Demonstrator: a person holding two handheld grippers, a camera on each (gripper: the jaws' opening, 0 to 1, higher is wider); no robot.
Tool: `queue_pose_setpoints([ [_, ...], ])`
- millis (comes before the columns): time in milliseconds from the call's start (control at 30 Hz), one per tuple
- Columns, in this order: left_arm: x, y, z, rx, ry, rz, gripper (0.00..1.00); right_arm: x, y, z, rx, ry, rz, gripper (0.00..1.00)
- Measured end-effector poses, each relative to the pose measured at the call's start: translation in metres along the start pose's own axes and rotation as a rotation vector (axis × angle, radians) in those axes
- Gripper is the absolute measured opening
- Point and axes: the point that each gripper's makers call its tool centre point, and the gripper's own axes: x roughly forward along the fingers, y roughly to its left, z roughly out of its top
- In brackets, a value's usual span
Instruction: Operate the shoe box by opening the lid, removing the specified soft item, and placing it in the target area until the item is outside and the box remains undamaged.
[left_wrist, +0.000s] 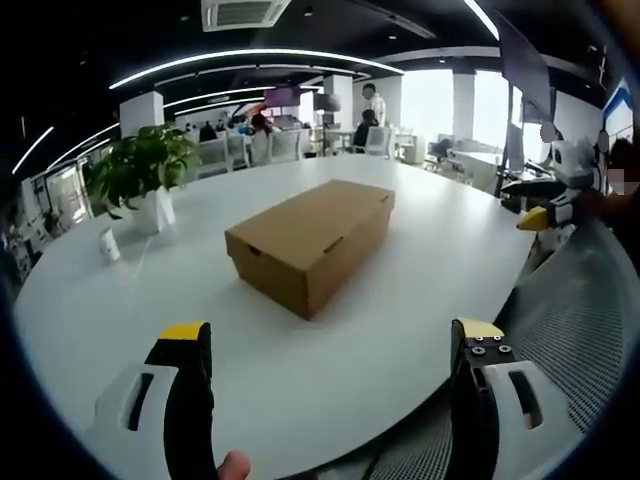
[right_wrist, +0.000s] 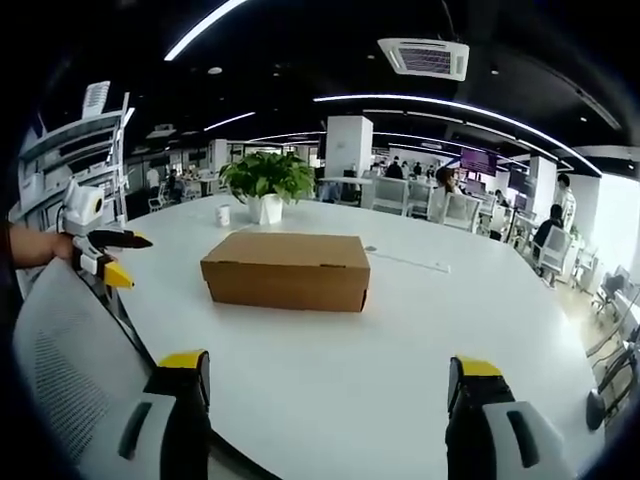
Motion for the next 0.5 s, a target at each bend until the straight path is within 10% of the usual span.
queue_pose_setpoints([
  [500,0.0009,-0.0024,-0.0011,-0.002,0.023,-0.011,0.99,0.0047,0.0024,0.0066,-0.014,0.006,0.058,0.99],
])
